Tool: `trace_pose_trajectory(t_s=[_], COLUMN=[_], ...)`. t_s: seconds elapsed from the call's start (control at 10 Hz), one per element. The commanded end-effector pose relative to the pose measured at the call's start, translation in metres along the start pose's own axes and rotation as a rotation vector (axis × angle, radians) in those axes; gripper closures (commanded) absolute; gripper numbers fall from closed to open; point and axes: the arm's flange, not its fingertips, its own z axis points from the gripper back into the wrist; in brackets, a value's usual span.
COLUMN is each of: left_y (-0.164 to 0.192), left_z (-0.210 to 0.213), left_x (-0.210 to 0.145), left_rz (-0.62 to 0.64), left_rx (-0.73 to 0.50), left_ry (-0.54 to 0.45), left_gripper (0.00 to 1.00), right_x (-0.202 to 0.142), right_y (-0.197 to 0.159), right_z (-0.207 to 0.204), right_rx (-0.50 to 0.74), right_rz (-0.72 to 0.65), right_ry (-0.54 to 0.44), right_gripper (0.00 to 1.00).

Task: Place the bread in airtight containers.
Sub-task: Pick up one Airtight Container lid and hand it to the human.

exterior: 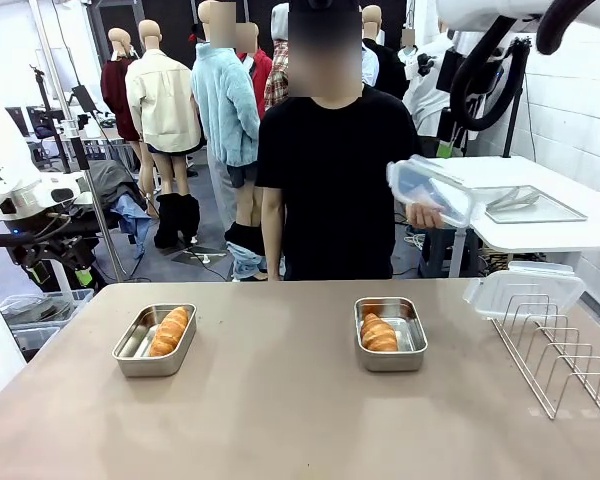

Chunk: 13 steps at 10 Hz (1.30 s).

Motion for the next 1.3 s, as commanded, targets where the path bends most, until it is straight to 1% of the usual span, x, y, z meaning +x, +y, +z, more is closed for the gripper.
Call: trace_pose_trajectory(t_s=[0.0,0.1,0.2,0.3,0.5,0.6,0.7,0.8,1.0,1.1,1.2], left_y=[0.001,0.001,0.001,0.001,0.001,0.001,0.001,0.001,0.001,0.001,0.001], left_z=[0.002,0.002,0.002,0.002,0.002,0.002,0.002,0.002,0.002,0.002,0.002], left_x=[-0.002,-0.002,-0.002,-0.002,-0.002,-0.002,-0.002,-0.002,-0.002,-0.002,-0.002], left_rz=[0.007,0.007,0.007,0.007,0.007,0.007,0.007,0.007,0.007,0.007,0.007], left_rx=[0.025,0.025,0.025,0.025,0.025,0.025,0.025,0.025,0.025,0.025,0.025], left_ry=[0.003,0.003,0.003,0.003,0.003,0.003,0.003,0.003,0.003,0.003,0.003], left_gripper=[0.00,0.00,0.00,0.00,0.00,0.00,0.00,0.00,0.00,0.00,0.00], right_x=[-0.042,-0.062,-0.084,-0.104,-0.143,-0.156,-0.166,-0.173,-0.184,-0.188,-0.184], right_y=[0.018,0.027,0.038,0.051,0.068,0.070,0.071,0.067,0.061,0.059,0.062], right_z=[0.009,0.012,0.012,0.011,0.002,-0.004,-0.014,-0.027,-0.050,-0.056,-0.040], right_rx=[0.032,0.054,0.056,0.058,0.022,0.056,0.069,0.083,0.097,0.095,0.109], right_rz=[0.179,0.271,0.382,0.462,0.713,0.787,0.794,0.791,0.655,0.612,0.731], right_ry=[-0.001,0.018,0.072,0.103,0.101,0.081,0.099,0.068,0.029,0.027,0.074], right_gripper=[0.00,0.00,0.00,0.00,0.00,0.00,0.00,0.00,0.00,0.00,0.00])
